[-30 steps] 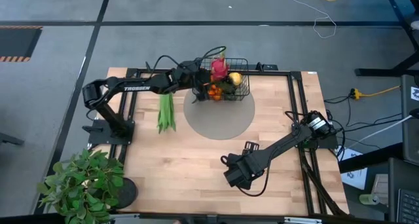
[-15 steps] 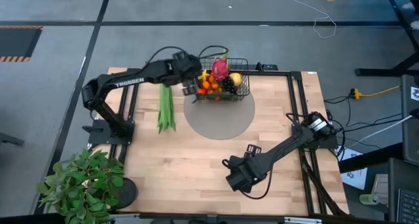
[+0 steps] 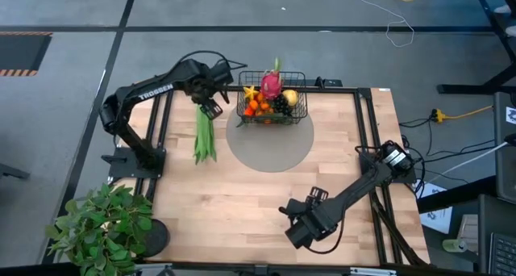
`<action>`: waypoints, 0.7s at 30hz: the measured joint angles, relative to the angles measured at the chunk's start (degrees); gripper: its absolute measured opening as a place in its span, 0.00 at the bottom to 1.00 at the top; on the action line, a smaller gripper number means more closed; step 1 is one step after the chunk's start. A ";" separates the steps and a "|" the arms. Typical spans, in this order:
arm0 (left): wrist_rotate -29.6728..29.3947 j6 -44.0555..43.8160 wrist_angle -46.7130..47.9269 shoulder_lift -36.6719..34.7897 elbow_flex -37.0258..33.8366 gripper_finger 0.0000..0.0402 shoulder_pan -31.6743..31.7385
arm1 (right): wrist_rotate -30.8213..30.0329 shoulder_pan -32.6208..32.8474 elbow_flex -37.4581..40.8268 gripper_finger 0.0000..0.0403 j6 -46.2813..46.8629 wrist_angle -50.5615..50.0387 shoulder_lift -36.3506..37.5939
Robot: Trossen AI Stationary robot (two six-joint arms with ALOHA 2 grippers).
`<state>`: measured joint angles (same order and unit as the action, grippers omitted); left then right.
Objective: Build produce basket
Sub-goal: Put the leaf lettuce into the black wire basket
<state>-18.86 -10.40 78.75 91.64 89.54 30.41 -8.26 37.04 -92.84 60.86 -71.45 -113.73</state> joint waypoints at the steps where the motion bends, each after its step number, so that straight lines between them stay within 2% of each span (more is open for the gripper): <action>1: 0.05 -2.45 0.01 0.00 -1.26 0.48 0.31 | -0.43 0.28 0.00 0.55 0.48 0.14 0.02; 5: -0.64 -12.22 -2.54 0.02 -7.62 0.48 0.45 | -2.51 1.50 0.00 0.55 0.50 1.13 0.02; 9: -2.66 -14.76 -9.07 0.03 -13.29 0.48 0.47 | -2.59 2.05 0.00 0.55 0.40 1.45 0.02; 13: 1.64 -15.46 -16.24 0.04 -17.45 0.48 1.52 | -2.64 2.16 0.00 0.55 0.42 1.47 0.01; 21: 8.32 -16.27 -25.30 0.04 -24.19 0.48 7.62 | -2.68 2.17 0.00 0.55 0.32 2.55 0.02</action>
<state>-10.53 -26.68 53.44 91.68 65.35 38.03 -10.94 39.21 -92.84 61.18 -68.90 -113.71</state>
